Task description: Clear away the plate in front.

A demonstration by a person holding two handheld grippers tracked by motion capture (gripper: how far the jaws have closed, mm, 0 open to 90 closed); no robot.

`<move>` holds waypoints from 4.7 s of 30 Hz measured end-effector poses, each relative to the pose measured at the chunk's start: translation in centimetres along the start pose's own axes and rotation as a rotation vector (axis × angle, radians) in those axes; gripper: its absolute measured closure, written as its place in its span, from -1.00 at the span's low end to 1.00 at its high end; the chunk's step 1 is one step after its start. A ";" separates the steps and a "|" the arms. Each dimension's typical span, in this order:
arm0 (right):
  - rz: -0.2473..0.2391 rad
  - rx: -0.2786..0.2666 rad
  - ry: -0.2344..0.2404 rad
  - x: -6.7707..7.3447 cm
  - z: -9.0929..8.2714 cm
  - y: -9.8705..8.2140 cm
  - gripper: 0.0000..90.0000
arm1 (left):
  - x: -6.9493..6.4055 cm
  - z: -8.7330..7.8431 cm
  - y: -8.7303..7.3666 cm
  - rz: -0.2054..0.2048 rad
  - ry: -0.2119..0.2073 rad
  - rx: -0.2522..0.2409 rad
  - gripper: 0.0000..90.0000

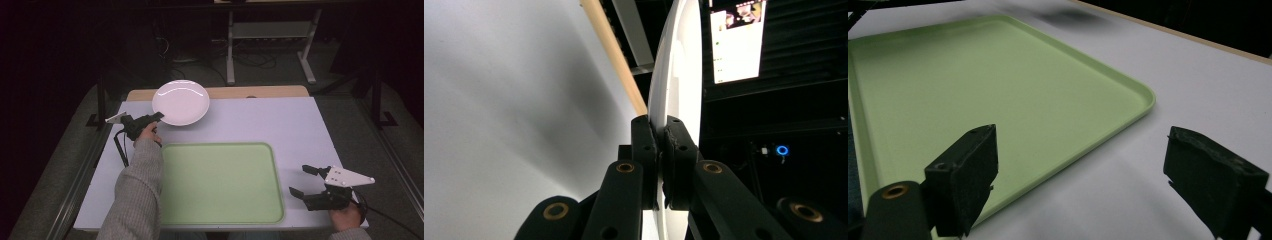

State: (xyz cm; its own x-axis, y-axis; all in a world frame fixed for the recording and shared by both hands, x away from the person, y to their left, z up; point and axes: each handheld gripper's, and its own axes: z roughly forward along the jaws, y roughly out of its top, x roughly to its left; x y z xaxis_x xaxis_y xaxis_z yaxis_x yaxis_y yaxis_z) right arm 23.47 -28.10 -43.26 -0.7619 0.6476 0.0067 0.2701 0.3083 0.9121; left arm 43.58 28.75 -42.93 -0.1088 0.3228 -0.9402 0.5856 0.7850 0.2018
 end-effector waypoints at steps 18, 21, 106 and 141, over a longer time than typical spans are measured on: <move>-0.001 -0.001 -0.005 0.1 0.0 0.0 -0.70 | -0.3 -2.0 -2.1 0.042 -0.048 0.042 0.91; 0.000 0.000 -0.007 0.1 0.0 0.0 -0.70 | -0.3 -2.3 -2.4 0.043 -0.056 0.049 0.91; -0.004 0.010 -0.020 0.5 0.1 0.2 -0.70 | 3.1 -8.3 -13.5 0.244 -0.047 0.330 0.91; -0.010 0.017 -0.016 0.5 0.3 0.2 -0.70 | 3.0 -8.9 -14.8 0.341 0.098 0.353 0.78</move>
State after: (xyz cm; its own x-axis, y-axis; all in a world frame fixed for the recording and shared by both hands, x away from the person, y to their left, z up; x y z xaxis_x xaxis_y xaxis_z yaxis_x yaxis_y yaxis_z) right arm 23.29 -27.48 -43.16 -0.7548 0.6559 -0.0088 0.2731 0.3265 0.9049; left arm 27.46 22.83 -46.27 0.0710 0.5915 -0.8032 0.8353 0.4048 0.3719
